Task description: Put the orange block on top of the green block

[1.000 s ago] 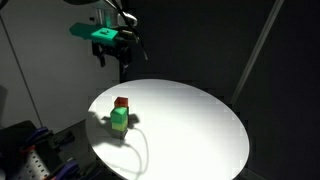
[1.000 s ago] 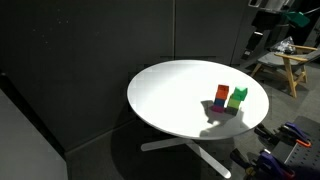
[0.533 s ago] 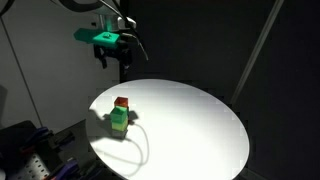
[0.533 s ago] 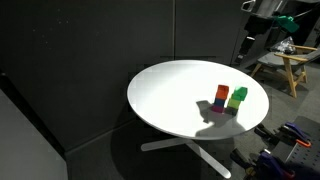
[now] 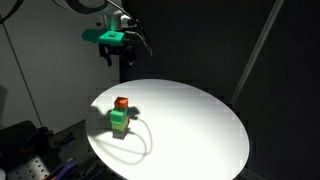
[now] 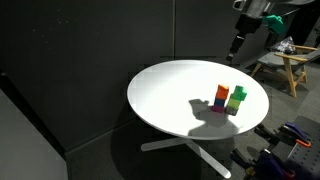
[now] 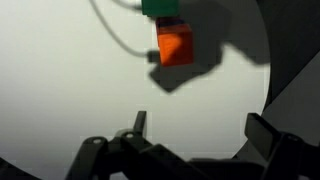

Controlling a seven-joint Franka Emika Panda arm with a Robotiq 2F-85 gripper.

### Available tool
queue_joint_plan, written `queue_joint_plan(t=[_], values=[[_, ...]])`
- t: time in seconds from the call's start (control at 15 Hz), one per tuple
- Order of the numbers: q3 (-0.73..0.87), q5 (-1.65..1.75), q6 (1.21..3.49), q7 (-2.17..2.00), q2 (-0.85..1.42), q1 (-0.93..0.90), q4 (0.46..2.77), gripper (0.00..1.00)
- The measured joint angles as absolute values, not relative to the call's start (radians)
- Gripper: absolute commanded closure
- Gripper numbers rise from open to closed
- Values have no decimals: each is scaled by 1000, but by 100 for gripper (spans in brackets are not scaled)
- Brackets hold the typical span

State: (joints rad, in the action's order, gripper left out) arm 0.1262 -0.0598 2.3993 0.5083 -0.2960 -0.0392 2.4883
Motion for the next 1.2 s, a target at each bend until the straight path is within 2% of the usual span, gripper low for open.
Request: queue_joint_plan(t=[0.33,1.2], values=[[125,-60,2399,508,-214,-40,2435,0],[124,-60,2399,508,-191,-40,2435,0]])
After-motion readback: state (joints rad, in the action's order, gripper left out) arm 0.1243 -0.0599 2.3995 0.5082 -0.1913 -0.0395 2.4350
